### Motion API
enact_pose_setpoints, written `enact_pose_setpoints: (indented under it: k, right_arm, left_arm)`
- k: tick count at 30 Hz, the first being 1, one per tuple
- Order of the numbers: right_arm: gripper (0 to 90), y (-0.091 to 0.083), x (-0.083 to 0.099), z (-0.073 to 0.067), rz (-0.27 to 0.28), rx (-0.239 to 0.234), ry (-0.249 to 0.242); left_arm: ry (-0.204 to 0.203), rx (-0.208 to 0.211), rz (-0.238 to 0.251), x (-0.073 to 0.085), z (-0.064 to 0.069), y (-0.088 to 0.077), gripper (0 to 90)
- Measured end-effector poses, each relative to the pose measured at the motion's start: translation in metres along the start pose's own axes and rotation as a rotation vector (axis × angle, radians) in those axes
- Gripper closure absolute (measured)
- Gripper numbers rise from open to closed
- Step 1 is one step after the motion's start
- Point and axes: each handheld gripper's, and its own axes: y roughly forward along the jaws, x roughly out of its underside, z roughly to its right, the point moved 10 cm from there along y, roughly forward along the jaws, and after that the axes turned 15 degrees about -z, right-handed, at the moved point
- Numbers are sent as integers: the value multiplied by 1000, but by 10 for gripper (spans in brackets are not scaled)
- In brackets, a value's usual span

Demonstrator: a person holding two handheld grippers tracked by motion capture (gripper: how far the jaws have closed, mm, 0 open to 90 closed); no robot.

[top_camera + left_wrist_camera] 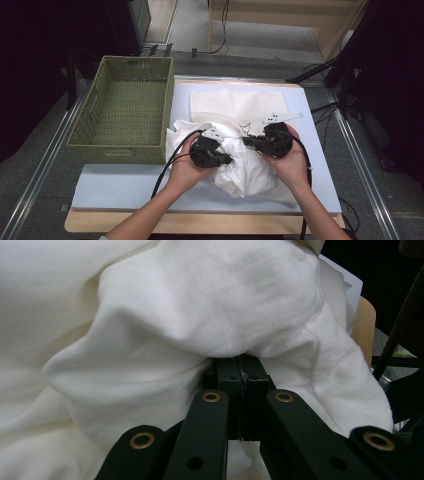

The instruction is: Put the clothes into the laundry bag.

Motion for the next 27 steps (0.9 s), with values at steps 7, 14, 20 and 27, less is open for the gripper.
enact_pose_setpoints:
  k: [7, 14, 20, 27]
  right_arm:
    - [888, -8, -5, -9, 9, -14, -15]
    - [893, -19, -10, -24, 22, -44, -8]
    - [893, -37, -16, -30, 69, -84, 6]
    - [891, -37, -9, -18, 68, -45, 8]
  left_arm:
    - [6, 8, 10, -14, 3, 6, 900]
    - [17, 13, 14, -34, 7, 9, 900]
    - [13, 44, 57, -50, 10, 4, 900]
    - [35, 57, 32, -54, 6, 16, 900]
